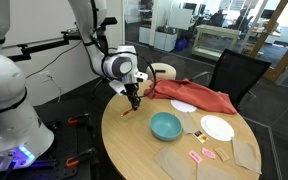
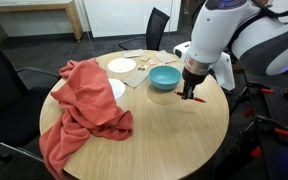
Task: Remove the pen from the bowl and put it on the table
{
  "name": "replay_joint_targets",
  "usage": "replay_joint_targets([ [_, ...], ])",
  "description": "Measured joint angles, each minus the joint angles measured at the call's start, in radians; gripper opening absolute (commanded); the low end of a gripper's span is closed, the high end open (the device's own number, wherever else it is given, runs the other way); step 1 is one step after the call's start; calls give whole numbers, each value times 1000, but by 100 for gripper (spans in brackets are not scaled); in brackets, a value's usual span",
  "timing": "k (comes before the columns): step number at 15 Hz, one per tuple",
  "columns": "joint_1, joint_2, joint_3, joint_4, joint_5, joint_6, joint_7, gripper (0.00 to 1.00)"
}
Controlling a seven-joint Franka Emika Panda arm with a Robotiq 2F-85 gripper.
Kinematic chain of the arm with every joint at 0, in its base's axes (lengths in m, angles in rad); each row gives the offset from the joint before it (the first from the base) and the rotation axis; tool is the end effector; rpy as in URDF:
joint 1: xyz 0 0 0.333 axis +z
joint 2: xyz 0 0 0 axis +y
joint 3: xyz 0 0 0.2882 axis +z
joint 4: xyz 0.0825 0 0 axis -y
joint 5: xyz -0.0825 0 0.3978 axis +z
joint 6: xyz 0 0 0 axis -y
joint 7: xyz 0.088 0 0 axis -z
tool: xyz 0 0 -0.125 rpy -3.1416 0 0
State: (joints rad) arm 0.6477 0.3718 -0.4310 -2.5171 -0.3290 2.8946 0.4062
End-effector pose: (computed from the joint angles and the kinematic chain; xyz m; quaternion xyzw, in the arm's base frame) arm 0.4455 0.0914 0.0959 0.9899 0.0785 0.0435 0.1098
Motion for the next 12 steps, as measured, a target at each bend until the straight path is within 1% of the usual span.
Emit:
replay_joint_targets([
  [2,-59,24,54,10,0,1,-15,4],
  [3,-86,34,76,17,0,1,-25,17],
  [4,-108,43,93,24,0,2,-31,41],
  [5,-127,50,107,31,0,2,-33,42],
  [6,-140,56,115,38,0,2,-34,45],
  [9,-168,65,134,53,0,2,-34,66],
  [12,-184,70,147,65,0,2,-34,90],
])
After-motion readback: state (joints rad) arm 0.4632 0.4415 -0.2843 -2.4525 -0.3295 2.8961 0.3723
